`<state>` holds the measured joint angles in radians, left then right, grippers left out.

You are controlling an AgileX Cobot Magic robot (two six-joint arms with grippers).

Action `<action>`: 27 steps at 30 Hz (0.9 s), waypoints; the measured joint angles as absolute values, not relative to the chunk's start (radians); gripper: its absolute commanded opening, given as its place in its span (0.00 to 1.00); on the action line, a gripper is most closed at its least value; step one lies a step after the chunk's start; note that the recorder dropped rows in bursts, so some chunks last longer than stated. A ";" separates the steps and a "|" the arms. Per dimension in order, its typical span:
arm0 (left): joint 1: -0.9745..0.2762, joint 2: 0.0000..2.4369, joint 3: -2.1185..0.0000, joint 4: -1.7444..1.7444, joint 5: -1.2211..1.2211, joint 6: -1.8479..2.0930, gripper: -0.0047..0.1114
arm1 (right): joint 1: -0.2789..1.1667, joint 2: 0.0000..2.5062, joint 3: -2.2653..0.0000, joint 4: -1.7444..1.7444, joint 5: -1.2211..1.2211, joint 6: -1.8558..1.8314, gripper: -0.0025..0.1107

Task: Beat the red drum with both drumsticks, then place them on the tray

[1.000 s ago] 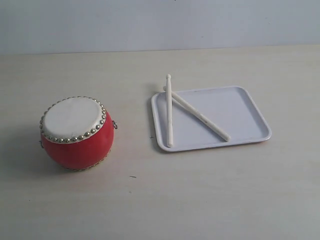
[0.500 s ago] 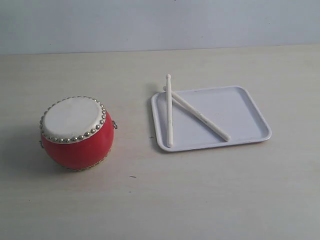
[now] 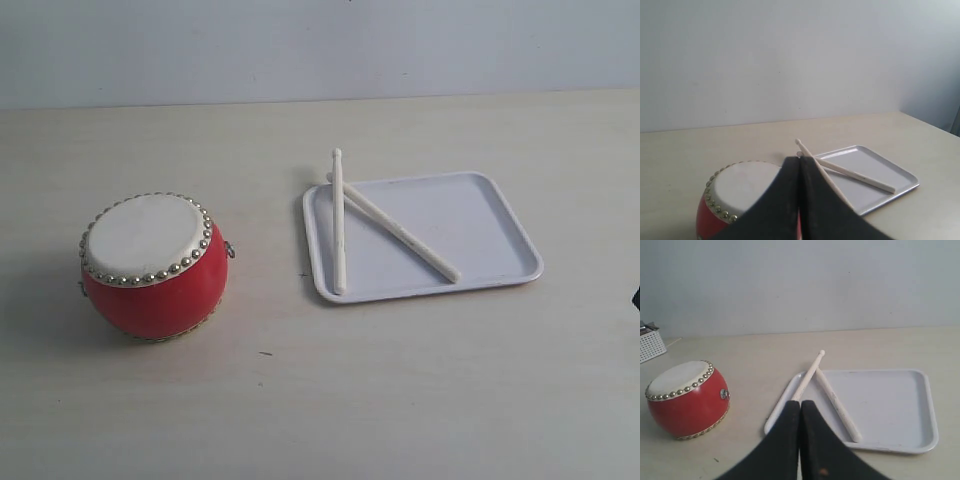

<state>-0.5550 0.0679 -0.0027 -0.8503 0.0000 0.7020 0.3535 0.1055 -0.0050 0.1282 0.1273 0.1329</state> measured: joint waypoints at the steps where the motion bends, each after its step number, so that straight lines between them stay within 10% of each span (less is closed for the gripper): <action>1: -0.555 0.068 -0.003 -0.850 0.000 0.702 0.04 | 0.354 0.106 -0.005 0.130 0.127 0.141 0.02; 17: -0.555 0.068 -0.003 -0.765 0.014 0.686 0.04 | 0.354 0.106 -0.005 0.132 0.132 0.154 0.02; 27: -0.555 0.066 -0.003 -0.126 0.117 -0.115 0.04 | 0.354 0.106 -0.005 0.132 0.135 0.161 0.02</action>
<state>-0.5550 0.0657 -0.0027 -0.1259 0.1173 -0.1145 0.3535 0.1055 -0.0050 0.1324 0.1346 0.1607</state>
